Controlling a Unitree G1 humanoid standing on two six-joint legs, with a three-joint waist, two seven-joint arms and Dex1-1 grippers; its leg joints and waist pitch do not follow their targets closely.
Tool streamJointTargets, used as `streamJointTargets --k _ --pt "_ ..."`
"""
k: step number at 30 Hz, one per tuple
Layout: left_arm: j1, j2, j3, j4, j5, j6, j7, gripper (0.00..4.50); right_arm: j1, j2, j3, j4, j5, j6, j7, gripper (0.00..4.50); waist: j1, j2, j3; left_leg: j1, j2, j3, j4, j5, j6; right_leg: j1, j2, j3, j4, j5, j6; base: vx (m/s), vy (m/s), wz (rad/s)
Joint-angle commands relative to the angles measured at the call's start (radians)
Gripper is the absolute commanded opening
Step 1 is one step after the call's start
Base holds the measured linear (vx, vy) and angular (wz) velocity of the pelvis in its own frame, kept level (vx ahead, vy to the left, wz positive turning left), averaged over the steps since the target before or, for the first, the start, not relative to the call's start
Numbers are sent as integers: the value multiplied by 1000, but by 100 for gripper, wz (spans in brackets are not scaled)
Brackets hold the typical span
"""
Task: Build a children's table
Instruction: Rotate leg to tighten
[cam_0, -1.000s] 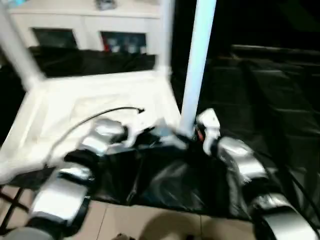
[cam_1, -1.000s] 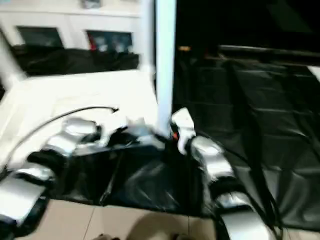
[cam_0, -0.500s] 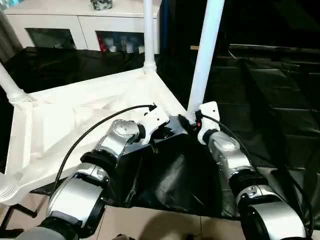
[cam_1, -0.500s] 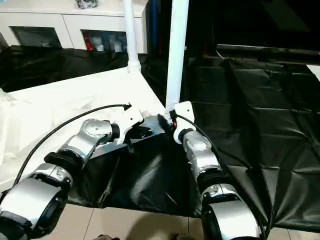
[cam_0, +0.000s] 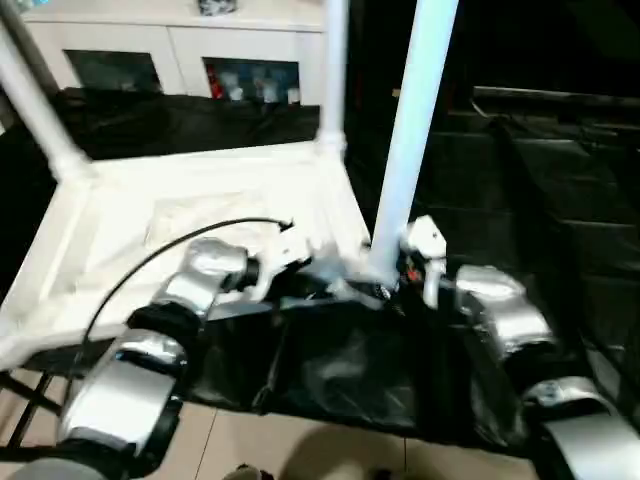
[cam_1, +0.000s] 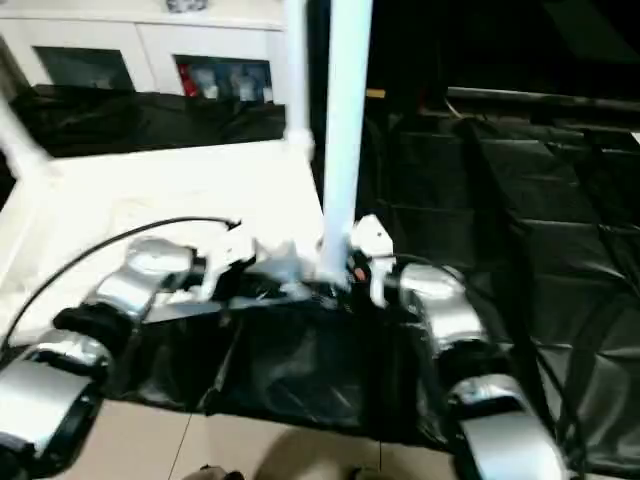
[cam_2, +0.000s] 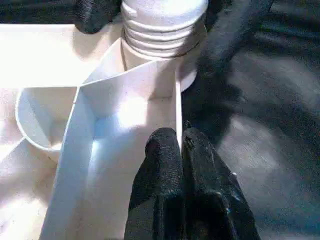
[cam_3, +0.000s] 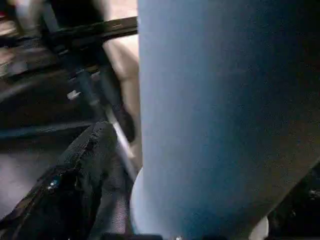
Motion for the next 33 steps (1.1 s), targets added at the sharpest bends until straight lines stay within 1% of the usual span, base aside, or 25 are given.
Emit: streamJointTargets --k 1,2,3,4,5,6,8,10,11,12,18,19,20,21,22,23,25,26,27,28,29,30,31,32,33 --pt "-25 10 -13 -3 -15 -27 -63 0 24 -6 64 -33 -19 25 105 400 0 -7 -73 26 29 -11 -72 -329 56 52 -47 32 -65 -309 -249 0 0 0" --pt "-27 15 -14 -2 -15 -28 -74 0 26 -8 67 -36 -22 27 111 400 3 -11 -72 25 29 -11 -72 -327 56 51 -48 34 -64 -318 -243 0 0 0" --pt "-30 22 -16 0 -16 -32 -89 0 28 -10 69 -40 -20 35 122 385 4 -10 -72 25 31 -11 -73 -326 54 50 -50 35 -65 -321 -240 0 0 0" --pt "-32 27 -17 0 -16 -31 -100 0 28 -10 67 -42 -19 36 122 385 5 -9 -73 27 31 -11 -73 -323 50 49 -51 35 -65 -320 -241 0 0 0" --pt "-34 34 -19 0 -15 -32 -112 0 25 -7 63 -42 -13 42 121 365 5 -10 -73 25 31 -12 -73 -318 48 50 -51 35 -63 -317 -242 0 0 0" --pt "-34 36 -18 0 -15 -33 -115 0 25 -7 62 -44 -12 45 123 365 6 -9 -73 25 31 -11 -73 -318 46 49 -51 35 -63 -316 -242 0 0 0" --pt "-35 41 -21 0 -11 -32 -124 0 26 -8 65 -47 -12 48 129 349 6 -9 -74 26 31 -11 -73 -316 43 49 -51 35 -62 -308 -244 0 0 0" --pt "-33 45 -21 2 -9 -35 -133 0 29 -10 70 -55 -9 56 136 333 7 -7 -75 25 31 -11 -73 -306 44 50 -51 35 -60 -289 -249 0 0 0" --pt "-33 46 -21 3 -9 -35 -136 0 30 -11 71 -57 -8 59 138 327 6 -8 -75 25 31 -11 -72 -301 45 51 -50 35 -59 -278 -252 0 0 0" --pt "-32 46 -19 3 -9 -34 -139 0 35 -10 72 -62 -6 64 141 309 7 -7 -75 24 30 -11 -72 -299 46 51 -51 35 -59 -274 -253 0 0 0" --pt "-29 44 -18 8 -6 -35 -128 0 49 -6 68 -80 -3 79 129 275 8 -8 -76 24 30 -10 -70 -285 50 53 -50 35 -57 -262 -254 0 0 0" --pt "-29 40 -18 11 1 -35 -99 0 53 1 61 -81 -6 81 101 274 8 -7 -76 23 30 -10 -71 -289 49 52 -51 34 -58 -271 -253 0 0 0" --pt "-36 26 -20 24 27 -17 3 0 50 28 35 -54 -21 78 -15 273 7 -6 -73 26 31 -11 -73 -305 41 48 -49 34 -62 -296 -246 0 0 0" --pt "-41 15 -25 34 47 -2 70 0 44 47 19 -29 -33 71 -102 272 7 -5 -72 29 32 -11 -74 -316 33 46 -50 34 -62 -312 -243 0 0 0" --pt "-45 8 -28 41 59 11 111 0 39 60 9 -10 -42 69 -162 272 -1 -6 -70 31 30 -12 -75 -337 14 42 -50 35 -67 -357 -228 0 0 0" --pt "-48 -7 -28 46 65 29 152 0 29 78 -6 20 -53 72 -252 272 -5 -8 -67 33 27 -17 -77 -364 -4 42 -54 33 -75 -425 -206 0 0 0" --pt "-51 -26 -24 51 66 47 195 0 20 97 -21 47 -60 71 -332 271 -12 -8 -63 34 24 -20 -78 -393 -12 40 -55 31 -83 -492 -180 0 0 0" --pt "-56 -59 -15 53 60 77 246 0 8 124 -45 79 -58 85 -433 271 -17 -9 -60 37 21 -22 -77 -420 -12 38 -54 27 -90 -533 -164 0 0 0" --pt "-57 -71 -14 54 59 87 262 0 4 134 -53 90 -56 92 -466 271 -21 -4 -58 40 21 -23 -78 -432 -17 35 -54 28 -91 -549 -161 0 0 0" --pt "-65 -120 -11 56 64 117 346 0 -17 172 -76 129 -54 110 -593 270 -32 -6 -54 47 19 -26 -76 -476 -24 28 -51 22 -100 -600 -147 0 0 0" --pt "-68 -136 -10 57 65 127 373 0 -25 185 -82 141 -54 113 -635 270 -36 -7 -52 52 17 -28 -75 -496 -29 25 -50 18 -103 -629 -136 0 0 0" --pt "-69 -153 -9 57 64 135 390 0 -33 198 -87 152 -54 116 -670 270 -42 -6 -52 60 14 -32 -72 -523 -30 24 -50 10 -114 -673 -111 0 0 0" --pt "-72 -173 -6 57 64 139 425 0 -44 215 -91 164 -55 118 -711 270 -45 -6 -55 56 13 -34 -73 -522 -23 29 -52 8 -118 -675 -98 0 0 0" --pt "-76 -196 -3 58 61 145 450 0 -57 232 -92 175 -59 119 -751 270 -48 9 -56 52 14 -38 -78 -523 -19 35 -52 6 -118 -647 -99 0 0 0" --pt "-78 -210 -1 58 58 149 462 0 -66 244 -93 183 -60 118 -775 270 -51 6 -56 51 16 -37 -81 -531 -18 34 -49 6 -121 -630 -101 0 0 0"
